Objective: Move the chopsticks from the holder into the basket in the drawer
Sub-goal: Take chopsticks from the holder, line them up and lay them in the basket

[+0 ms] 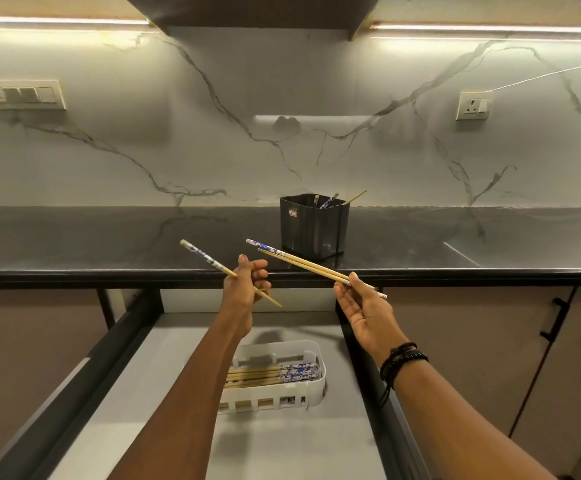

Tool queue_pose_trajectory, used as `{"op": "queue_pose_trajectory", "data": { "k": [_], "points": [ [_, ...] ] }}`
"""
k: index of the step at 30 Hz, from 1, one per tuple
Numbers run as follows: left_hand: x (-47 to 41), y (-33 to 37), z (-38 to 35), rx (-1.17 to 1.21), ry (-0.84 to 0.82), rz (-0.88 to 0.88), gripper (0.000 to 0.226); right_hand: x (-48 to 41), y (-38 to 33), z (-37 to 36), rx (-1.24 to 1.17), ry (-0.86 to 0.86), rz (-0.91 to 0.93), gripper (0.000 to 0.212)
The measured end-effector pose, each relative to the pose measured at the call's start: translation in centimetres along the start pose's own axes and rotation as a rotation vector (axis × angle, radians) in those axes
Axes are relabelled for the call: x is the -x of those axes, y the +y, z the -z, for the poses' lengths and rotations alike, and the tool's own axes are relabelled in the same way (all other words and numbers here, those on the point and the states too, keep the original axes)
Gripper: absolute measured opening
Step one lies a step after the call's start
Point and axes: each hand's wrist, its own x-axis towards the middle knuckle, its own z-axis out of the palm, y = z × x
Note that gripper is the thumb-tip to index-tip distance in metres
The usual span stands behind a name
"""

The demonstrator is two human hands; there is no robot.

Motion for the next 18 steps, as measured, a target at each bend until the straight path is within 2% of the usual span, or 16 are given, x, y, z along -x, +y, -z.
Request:
{"op": "queue_pose_trajectory", "data": {
  "k": [3, 6, 13, 18],
  "points": [
    [0.2, 0.2, -0.3, 0.075, -0.056, -0.011, 0.033, -0.2, 0.0, 0.1, 0.031, 0.002, -0.003, 0.022],
    [0.5, 0.2, -0.5, 0.065, -0.04, -0.045, 0.023, -0.3, 0.1, 0.1, 0.078, -0.024, -0.015, 0.024],
    [0.0, 0.4, 0.4, 0.002, 0.127, -0.168, 0.019, -0.5, 0.4, 0.1, 0.181, -0.017, 0.035, 0.025],
    [-0.3, 0.8, 1.1, -0.04, 0.287, -0.25, 0.021, -0.3, 0.0, -0.1, 0.341, -0.009, 0.151, 0.026]
  ]
}}
